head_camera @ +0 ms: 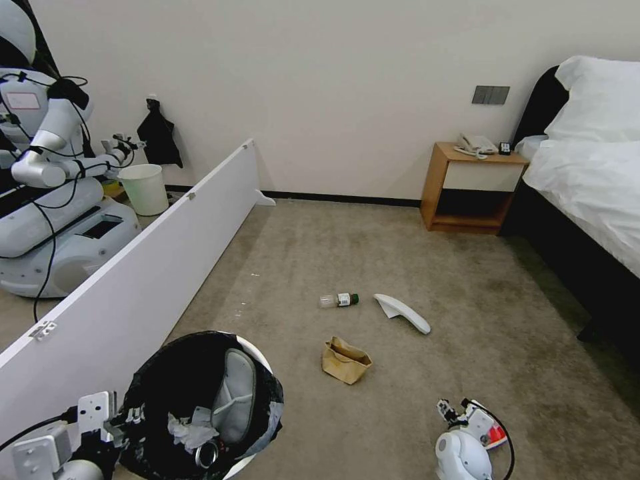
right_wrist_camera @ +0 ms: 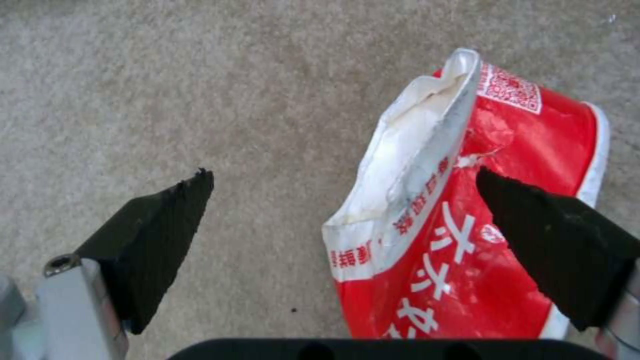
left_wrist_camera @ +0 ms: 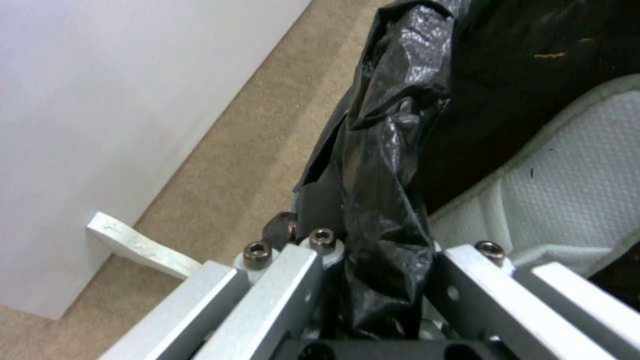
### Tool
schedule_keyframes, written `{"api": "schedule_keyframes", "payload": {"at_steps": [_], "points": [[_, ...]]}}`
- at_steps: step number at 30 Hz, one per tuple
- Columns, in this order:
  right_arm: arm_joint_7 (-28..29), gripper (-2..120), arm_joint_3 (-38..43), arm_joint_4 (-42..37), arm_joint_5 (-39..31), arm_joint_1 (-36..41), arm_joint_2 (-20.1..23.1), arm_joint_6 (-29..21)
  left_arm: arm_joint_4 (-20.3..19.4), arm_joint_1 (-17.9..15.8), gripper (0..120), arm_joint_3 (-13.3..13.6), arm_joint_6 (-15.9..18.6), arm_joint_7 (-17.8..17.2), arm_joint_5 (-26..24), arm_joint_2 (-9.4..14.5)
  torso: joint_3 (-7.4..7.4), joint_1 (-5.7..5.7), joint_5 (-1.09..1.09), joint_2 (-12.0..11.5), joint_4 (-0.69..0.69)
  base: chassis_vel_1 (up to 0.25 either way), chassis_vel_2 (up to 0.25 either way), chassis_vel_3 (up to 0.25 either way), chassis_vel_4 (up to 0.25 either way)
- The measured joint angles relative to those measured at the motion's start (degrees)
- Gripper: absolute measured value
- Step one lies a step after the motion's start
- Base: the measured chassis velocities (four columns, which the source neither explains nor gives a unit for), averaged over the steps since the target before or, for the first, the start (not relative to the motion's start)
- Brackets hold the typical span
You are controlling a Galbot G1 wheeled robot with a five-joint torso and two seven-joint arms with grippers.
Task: Pick up the trash bin, then pick up the garbage from the floor and place it into the trash bin.
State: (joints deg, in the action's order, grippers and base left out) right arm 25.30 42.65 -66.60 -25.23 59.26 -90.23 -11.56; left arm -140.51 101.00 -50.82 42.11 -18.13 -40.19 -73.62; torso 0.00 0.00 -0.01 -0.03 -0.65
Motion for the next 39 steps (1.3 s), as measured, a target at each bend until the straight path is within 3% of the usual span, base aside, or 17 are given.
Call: {"api": "schedule_keyframes", "payload": {"at_steps": [12, 14, 16, 18, 22, 24, 30, 32, 39], "points": [[1.83, 98, 0.84, 3.26, -0.2, -1.75, -0.54, 0.29, 0.02, 0.09, 3, -0.09, -0.03, 0.0, -0.02, 0.01, 0.0, 0.0, 0.0, 0.0, 0.0, 0.0, 0.0, 0.0, 0.0], [2.27, 88, 1.12, 4.05, -0.36, -2.03, -0.52, 0.36, 0.01, 0.09, 3, -0.08, -0.03, 0.0, -0.03, -0.01, 0.0, 0.0, 0.0, 0.0, 0.0, 0.0, 0.0, 0.0, 0.0], [2.29, 86, 1.17, 4.1, -0.35, -2.04, -0.48, 0.46, -0.01, 0.12, 3, -0.08, -0.03, 0.0, -0.02, -0.03, 0.0, 0.0, 0.0, 0.0, 0.0, 0.0, 0.0, 0.0, 0.0], [2.3, 71, 1.34, 3.98, -0.33, -1.98, -0.21, 0.72, -0.07, 0.22, 3, -0.07, -0.03, 0.01, -0.03, -0.06, 0.0, 0.0, 0.0, 0.0, 0.0, 0.0, 0.0, 0.0, 0.0], [2.29, 61, 1.54, 3.83, -0.39, -1.94, -0.03, 0.87, -0.15, 0.22, 3, 0.05, -0.03, 0.02, -0.03, -0.11, 0.0, 0.0, 0.0, 0.0, 0.0, 0.0, 0.0, 0.0, 0.0], [2.14, 48, 1.83, 4.04, -0.44, -2.11, 0.03, 1.17, -0.25, 0.24, 3, 0.2, -0.03, 0.02, -0.03, -0.19, 0.0, 0.0, 0.0, 0.0, 0.0, 0.0, 0.0, 0.0, 0.0], [2.07, 32, 1.96, 3.9, -0.45, -2.2, 0.2, 1.33, -0.33, 0.33, 3, 0.15, -0.03, 0.02, -0.02, -0.12, 0.0, 0.0, 0.0, 0.0, 0.0, 0.0, 0.0, 0.0, 0.0], [2.04, 19, 1.96, 3.23, -0.5, -2.2, 0.43, 1.29, -0.34, 0.27, 3, 0.14, -0.03, 0.03, -0.02, -0.14, 0.0, 0.0, 0.0, 0.0, 0.0, 0.0, 0.0, 0.0, 0.0], [2.03, 0, 1.96, 3.3, -0.49, -2.1, 0.52, 1.19, -0.29, 0.16, 3, 0.2, -0.03, 0.03, -0.02, -0.18, 0.0, 0.0, 0.0, 0.0, 0.0, 0.0, 0.0, 0.0, 0.0]]}}
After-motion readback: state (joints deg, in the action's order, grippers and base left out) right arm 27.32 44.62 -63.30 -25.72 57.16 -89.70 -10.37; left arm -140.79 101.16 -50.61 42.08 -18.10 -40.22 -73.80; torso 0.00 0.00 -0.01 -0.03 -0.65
